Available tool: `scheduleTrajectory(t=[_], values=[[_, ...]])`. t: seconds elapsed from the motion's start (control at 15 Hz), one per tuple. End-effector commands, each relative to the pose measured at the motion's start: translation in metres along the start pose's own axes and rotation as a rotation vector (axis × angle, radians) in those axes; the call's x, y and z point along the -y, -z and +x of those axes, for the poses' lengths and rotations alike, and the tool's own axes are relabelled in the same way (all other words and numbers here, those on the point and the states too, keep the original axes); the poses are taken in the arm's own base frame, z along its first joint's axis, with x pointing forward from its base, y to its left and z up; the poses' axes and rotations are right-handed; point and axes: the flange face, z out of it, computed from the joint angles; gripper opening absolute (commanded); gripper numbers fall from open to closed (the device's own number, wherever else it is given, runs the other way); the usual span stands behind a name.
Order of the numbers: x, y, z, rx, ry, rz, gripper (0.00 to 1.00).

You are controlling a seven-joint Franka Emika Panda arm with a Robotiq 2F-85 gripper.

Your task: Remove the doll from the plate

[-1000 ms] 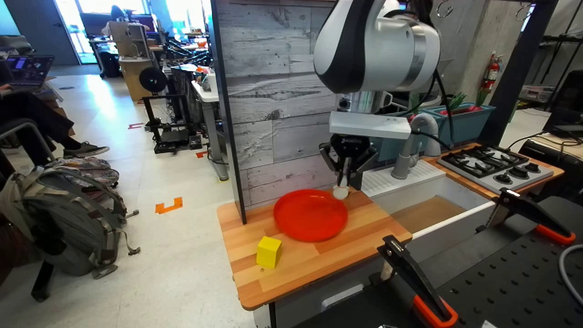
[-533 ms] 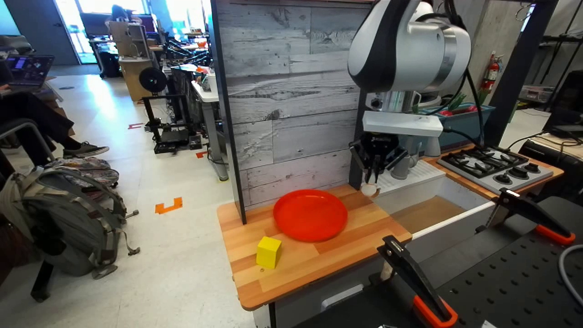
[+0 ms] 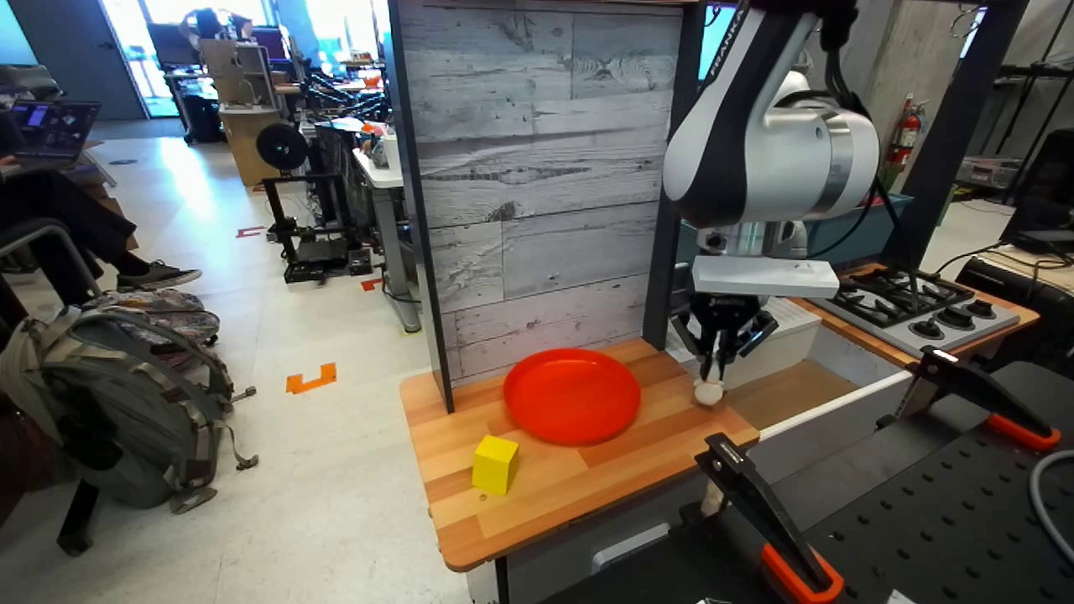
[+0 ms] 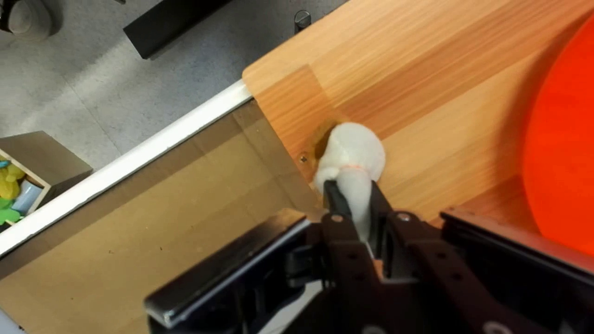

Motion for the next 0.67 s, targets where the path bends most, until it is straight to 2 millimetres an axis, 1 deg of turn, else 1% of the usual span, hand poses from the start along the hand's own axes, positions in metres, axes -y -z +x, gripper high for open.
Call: scheduleTrajectory(t=[0.0, 0.2, 0.27, 0.33, 0.4, 0.6], values=[[0.008, -0.007, 0.003, 0.009, 0.019, -0.005, 0.03], [0.018, -0.008, 0.002, 0.003, 0.032, -0.004, 0.03], [0.021, -0.007, 0.001, 0.005, 0.034, -0.007, 0.36], [0.022, -0.006, 0.001, 0.001, 0.034, -0.006, 0.40], [0.024, -0.005, 0.001, 0.003, 0.030, 0.000, 0.45], [0.025, 0.000, 0.004, -0.019, 0.018, 0.009, 0.68]])
